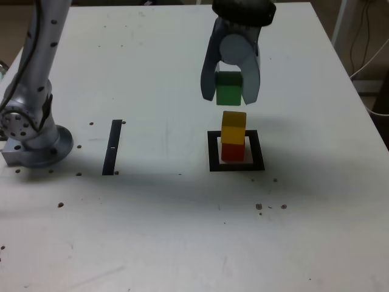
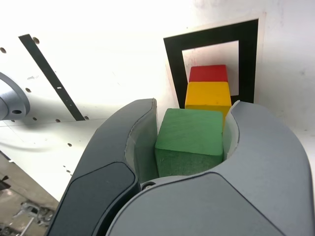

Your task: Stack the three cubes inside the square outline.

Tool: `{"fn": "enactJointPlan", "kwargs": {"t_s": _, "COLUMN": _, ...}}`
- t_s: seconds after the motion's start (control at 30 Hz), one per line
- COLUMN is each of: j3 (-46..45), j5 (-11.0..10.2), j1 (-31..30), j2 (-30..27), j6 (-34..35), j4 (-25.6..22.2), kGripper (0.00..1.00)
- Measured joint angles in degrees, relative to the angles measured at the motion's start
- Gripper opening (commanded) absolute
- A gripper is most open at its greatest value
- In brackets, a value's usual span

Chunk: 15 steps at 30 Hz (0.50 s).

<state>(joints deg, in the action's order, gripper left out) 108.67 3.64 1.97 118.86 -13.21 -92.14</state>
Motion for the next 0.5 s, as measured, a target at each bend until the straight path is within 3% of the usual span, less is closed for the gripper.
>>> {"fn": "enactJointPlan", "kwargs": {"t_s": 0.5, "j3": 0.2, "j5": 1.9, "j1": -1.5, "j2": 1.1, "j6": 0.6, "j4": 0.0, "kGripper": 0.39}}
